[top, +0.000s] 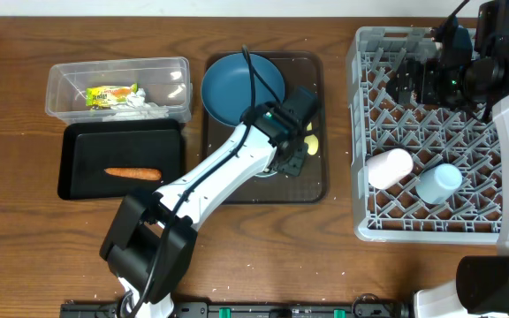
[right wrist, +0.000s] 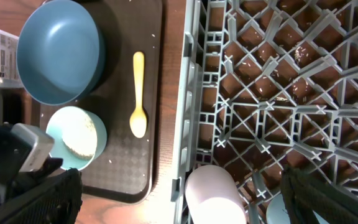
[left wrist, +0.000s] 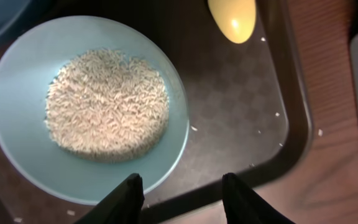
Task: Sort waste into correct bins and load items into the dishwasher rack
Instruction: 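Grasp rim of light-blue rice bowl with left gripper and lift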
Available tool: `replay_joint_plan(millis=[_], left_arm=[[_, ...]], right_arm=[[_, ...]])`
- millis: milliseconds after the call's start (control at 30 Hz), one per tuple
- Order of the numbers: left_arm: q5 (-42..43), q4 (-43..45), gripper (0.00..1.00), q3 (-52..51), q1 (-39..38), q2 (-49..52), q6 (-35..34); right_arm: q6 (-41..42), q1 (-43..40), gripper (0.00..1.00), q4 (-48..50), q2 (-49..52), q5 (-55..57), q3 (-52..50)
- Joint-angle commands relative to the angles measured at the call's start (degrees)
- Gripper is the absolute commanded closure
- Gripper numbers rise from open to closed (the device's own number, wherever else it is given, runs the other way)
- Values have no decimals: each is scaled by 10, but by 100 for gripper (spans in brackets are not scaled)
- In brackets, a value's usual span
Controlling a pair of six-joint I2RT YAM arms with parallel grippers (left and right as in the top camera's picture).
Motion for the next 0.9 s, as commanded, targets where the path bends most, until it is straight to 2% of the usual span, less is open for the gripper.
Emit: replay_joint_plan(millis=[0, 167, 400, 600, 867], left_arm=[[-12, 14, 55, -21, 1, -5, -7], [-32, 19, 55, -27, 7, -5, -9], [-45, -2, 54, -26, 92, -5, -94], [-45, -14, 54, -27, 146, -4, -93], [-44, -10, 54, -35, 153, -3, -94]], right_arm=[[8, -4, 1, 1, -9, 6, 9], [8, -4, 1, 0, -9, 6, 9], [8, -4, 1, 0, -7, 6, 9], [8, -3, 1, -1, -7, 6, 9], [8, -2, 1, -2, -7, 6, 8]])
